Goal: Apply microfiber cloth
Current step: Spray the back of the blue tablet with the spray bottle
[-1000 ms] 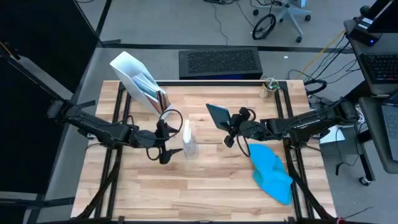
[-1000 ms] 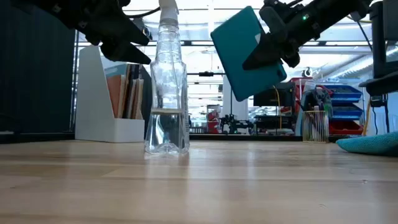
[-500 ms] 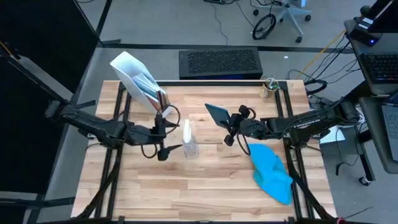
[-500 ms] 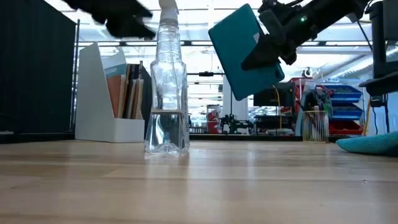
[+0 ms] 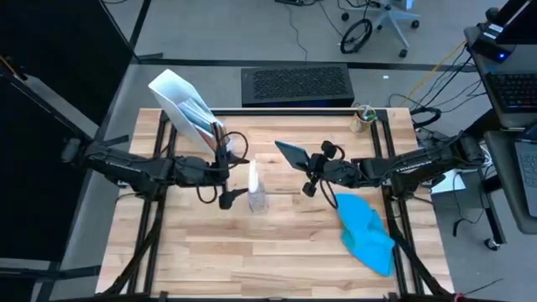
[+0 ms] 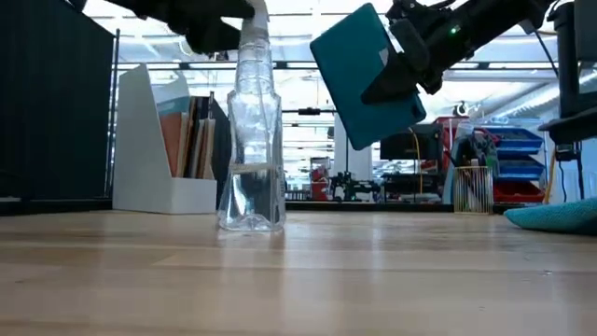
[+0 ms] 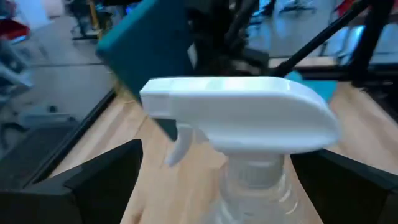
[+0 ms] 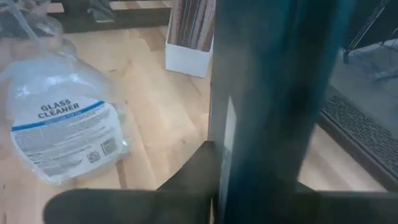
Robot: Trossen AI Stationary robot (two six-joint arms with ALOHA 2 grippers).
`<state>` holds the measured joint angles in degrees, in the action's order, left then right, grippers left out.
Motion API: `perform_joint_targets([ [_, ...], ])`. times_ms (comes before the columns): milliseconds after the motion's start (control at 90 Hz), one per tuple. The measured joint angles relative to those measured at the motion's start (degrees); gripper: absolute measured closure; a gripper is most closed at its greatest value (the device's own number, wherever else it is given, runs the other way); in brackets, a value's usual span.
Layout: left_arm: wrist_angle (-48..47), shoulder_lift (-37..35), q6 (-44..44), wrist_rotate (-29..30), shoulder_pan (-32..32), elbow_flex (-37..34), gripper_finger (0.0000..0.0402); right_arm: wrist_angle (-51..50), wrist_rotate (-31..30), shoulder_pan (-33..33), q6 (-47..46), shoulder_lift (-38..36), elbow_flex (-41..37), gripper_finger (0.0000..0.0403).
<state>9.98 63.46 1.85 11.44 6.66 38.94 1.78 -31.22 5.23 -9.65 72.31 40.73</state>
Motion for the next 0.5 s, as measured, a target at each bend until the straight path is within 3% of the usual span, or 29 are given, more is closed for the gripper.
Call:
perform_joint_targets([
  [233,0.63,0.12,-1.06,-0.81,0.15,-0.04,0.0008,0.67,0.00,0.00,-0.41,0.00,0.03,0.0384],
  [500,7.42,6.86,-3.04,-0.79,0.93,-0.04,0.0008,0.61,0.03,0.00,-1.53,0.00,0.04,0.0384],
])
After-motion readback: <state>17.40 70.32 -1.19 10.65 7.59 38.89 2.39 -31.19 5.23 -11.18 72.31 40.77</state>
